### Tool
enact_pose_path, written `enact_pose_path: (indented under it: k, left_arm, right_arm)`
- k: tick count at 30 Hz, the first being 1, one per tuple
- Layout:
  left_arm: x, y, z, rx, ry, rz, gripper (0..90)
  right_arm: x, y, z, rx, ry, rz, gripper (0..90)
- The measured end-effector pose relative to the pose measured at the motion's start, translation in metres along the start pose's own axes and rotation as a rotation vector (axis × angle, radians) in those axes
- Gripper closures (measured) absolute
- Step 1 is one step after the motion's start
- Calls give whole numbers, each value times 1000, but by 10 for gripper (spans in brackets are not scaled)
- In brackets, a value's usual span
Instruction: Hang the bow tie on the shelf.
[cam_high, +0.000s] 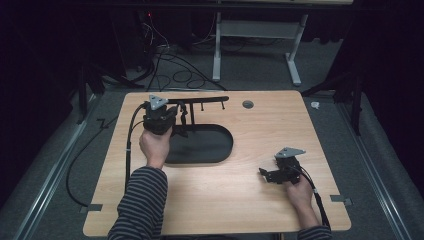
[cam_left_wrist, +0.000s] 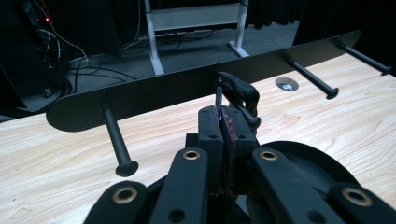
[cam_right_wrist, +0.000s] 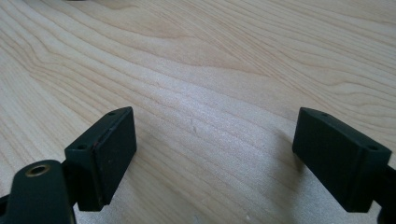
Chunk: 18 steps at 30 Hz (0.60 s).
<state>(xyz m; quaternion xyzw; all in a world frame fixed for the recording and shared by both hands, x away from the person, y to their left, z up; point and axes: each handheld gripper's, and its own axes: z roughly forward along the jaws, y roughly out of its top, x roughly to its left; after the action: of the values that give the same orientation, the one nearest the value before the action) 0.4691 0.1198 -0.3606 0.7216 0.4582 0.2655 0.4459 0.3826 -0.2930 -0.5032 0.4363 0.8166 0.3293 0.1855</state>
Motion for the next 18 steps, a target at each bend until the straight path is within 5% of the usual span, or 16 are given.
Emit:
enact_pose_path:
  k: [18]
  left_arm:
    - [-2, -3, -7, -4, -26, 7, 811]
  right_arm:
    - [0, 0, 0, 0, 0, 0, 144]
